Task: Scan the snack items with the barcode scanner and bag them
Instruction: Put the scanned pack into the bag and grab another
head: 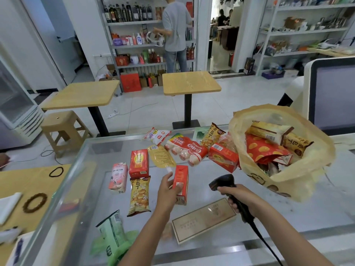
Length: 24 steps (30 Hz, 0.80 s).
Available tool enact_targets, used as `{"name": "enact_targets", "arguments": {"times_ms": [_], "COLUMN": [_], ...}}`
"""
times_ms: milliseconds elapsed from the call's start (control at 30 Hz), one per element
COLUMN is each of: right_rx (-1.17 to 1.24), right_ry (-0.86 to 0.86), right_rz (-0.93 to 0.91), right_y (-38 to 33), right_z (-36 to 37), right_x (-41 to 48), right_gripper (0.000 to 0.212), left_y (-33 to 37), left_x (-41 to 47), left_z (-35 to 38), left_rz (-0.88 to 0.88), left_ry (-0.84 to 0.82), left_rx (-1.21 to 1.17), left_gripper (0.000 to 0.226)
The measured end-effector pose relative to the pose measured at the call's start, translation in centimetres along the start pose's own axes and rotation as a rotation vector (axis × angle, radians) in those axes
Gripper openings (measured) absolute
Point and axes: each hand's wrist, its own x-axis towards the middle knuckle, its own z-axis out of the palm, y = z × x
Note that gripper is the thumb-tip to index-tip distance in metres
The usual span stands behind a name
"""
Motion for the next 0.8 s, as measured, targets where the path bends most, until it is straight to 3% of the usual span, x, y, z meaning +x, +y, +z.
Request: {"name": "enact_targets", "arguments": {"times_ms": [100,167,233,300,533,800], "right_rx": [0.014,0.017,0.016,0.003,0.051,-0.058], "right_ry": [0.005,0.010,0.007,-0.002,-0.059,-0.014], "right_rz": [0.000,0.002,0.015,0.043,-0.007,-0.036], "right_y": [0.0,-0.1,-0.3,-1.1,-9.0,-13.3], "right_z": [0.2,0.3,0.3,0.2,-0.2,0.6], "right_x": [-0.2,-0.4,-0.8,-1.5,-8.6,-15.2], "right_gripper": [0.031,0.034,0.042,0.054,0.079,0.071], "left_y": [-0.6,-1.2,-1.8,-2.0,0.6,0.3], "left_x": [-0.3,-0.7,-1.0,-0.7,1.7,2.9], "left_z": [0.2,0.9,1.5,1.5,2.6,5.3], "left_rz": [0.107,0.164,0.168,0.173,0.168,0.184], "left_ry": [-0.010,-0.022,0.017,0.061,-0.267,-0.273], "left_rx": [0.227,0.325,0.335,0.348,0.273,0.245], "left_gripper": [0.033,0.054,0.075,0.067,0.048,0.050]}}
